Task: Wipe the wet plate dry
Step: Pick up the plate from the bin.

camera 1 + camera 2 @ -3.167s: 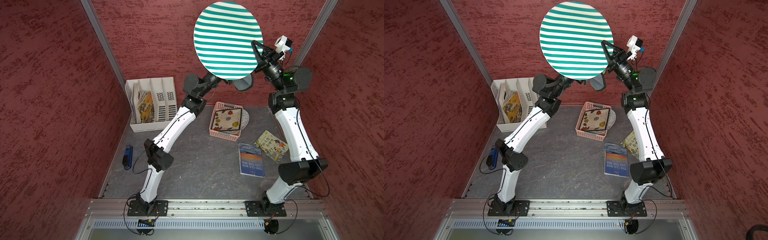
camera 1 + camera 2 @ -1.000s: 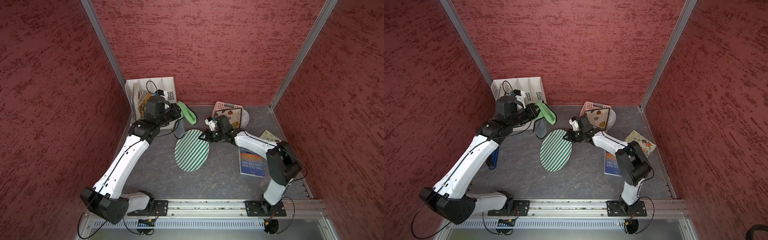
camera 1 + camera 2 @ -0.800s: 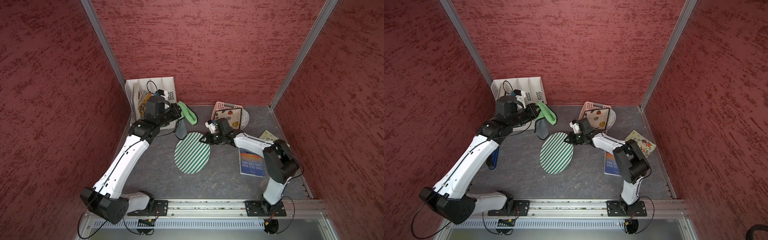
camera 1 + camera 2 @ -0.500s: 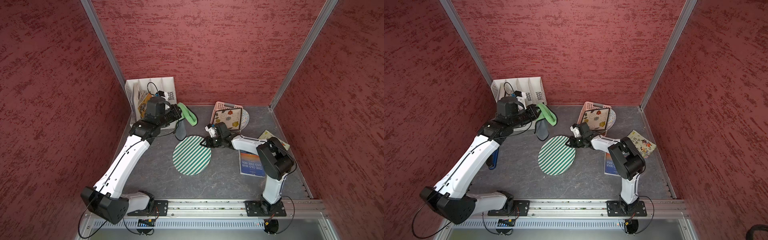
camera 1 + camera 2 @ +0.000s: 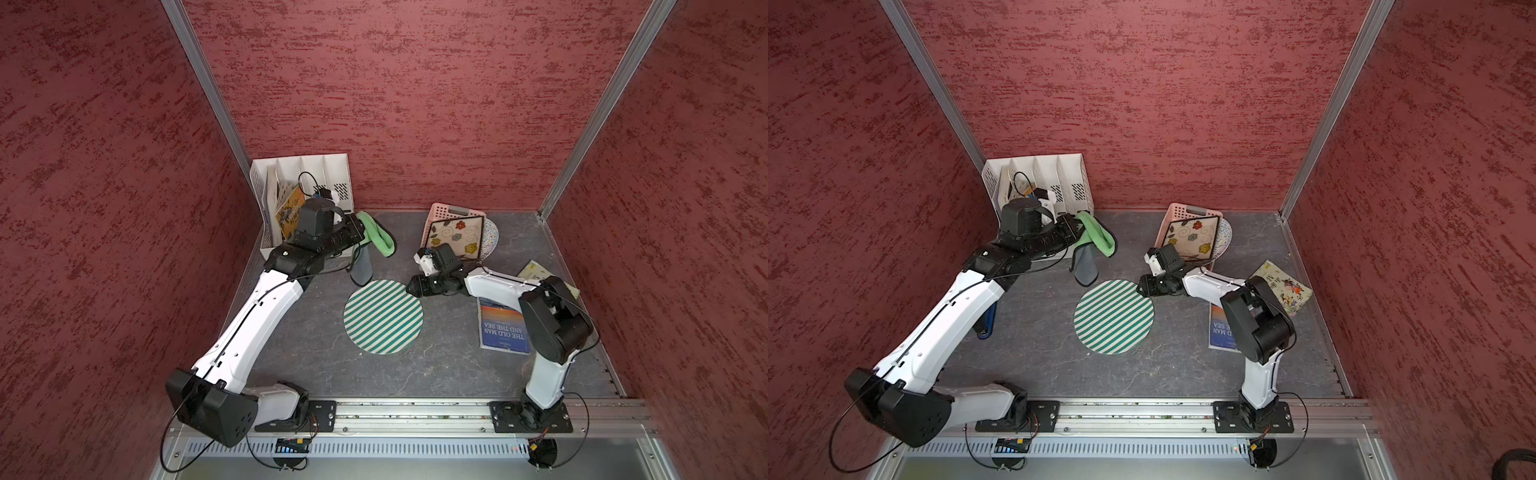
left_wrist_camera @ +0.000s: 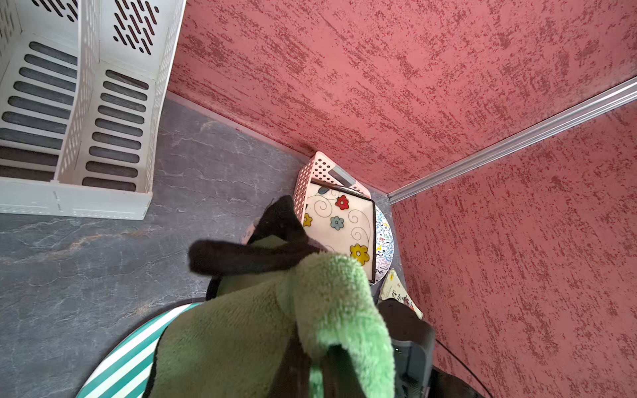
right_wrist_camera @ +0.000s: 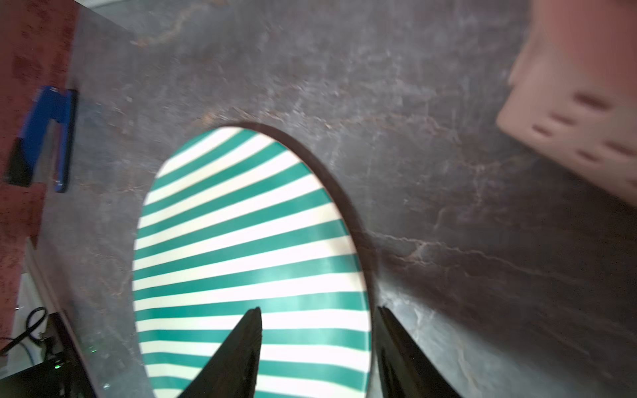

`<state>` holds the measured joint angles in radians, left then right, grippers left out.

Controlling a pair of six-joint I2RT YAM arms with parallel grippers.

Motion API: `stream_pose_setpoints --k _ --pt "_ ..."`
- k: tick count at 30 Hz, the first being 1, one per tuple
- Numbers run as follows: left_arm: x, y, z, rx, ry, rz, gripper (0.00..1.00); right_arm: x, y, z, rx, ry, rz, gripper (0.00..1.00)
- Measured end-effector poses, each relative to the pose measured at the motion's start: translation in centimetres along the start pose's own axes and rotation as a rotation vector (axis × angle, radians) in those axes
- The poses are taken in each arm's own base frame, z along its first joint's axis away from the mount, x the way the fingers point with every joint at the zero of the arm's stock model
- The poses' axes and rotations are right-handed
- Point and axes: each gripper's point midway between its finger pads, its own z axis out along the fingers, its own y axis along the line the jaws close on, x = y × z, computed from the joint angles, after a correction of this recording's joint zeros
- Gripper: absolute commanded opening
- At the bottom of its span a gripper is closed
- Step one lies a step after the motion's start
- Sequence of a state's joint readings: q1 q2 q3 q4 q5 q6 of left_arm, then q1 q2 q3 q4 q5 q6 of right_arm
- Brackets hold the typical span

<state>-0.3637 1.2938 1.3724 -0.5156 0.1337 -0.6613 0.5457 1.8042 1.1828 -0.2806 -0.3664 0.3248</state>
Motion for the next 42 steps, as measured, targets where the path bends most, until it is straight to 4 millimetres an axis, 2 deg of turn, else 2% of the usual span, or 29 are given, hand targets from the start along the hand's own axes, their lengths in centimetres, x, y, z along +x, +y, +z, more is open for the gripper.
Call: stream_pose_setpoints --k 3,5,6,8,10,13,15,18,22,32,35,38,42 --pt "0.1 0.0 0.2 0.001 0.005 -0.001 0.0 -4.7 1.7 -4.2 -0.006 -0.123 -0.005 0.55" --pt "0.2 0.0 0.5 0.003 0.011 -0.004 0.0 -8.7 1.4 -7.3 0.016 -0.23 0.027 0.55" --pt "0.3 0.0 0.6 0.006 0.016 -0.004 0.0 -10.9 0.5 -8.9 0.04 -0.287 0.053 0.55" --pt "0.5 -0.1 1.0 0.009 0.026 -0.004 0.0 -14.2 -2.5 -11.6 0.109 -0.376 0.119 0.55" --pt "0.8 -0.1 1.3 0.012 0.037 -0.003 0.0 -16.4 -6.0 -13.2 0.184 -0.424 0.183 0.55" --pt "1.3 -0.1 1.7 0.015 0.056 -0.003 0.0 -18.2 -11.8 -14.0 0.295 -0.434 0.282 0.58" --pt "1.6 -0.3 1.9 0.021 0.068 -0.002 0.0 -18.4 -15.2 -13.4 0.358 -0.403 0.335 0.61" --pt "1.7 -0.4 1.9 0.025 0.074 -0.002 0.0 -17.3 -19.1 -11.9 0.436 -0.328 0.401 0.65" --pt "1.7 -0.5 1.9 0.028 0.074 -0.001 0.0 -15.1 -22.1 -10.5 0.503 -0.231 0.451 0.72" --pt "2.1 -1.1 1.6 0.042 0.079 -0.004 0.0 -14.7 -22.3 -10.2 0.49 -0.2 0.455 0.72" --pt "2.1 -1.1 1.6 0.042 0.079 -0.004 0.0 -14.1 -21.7 -10.4 0.463 -0.21 0.452 0.74" --pt "2.1 -1.1 1.6 0.043 0.079 -0.004 0.0 -13.9 -21.2 -12.3 0.467 -0.232 0.453 0.74" --pt "2.2 -1.2 1.6 0.045 0.081 -0.003 0.0 -15.1 -21.6 -16.4 0.488 -0.316 0.465 0.74"
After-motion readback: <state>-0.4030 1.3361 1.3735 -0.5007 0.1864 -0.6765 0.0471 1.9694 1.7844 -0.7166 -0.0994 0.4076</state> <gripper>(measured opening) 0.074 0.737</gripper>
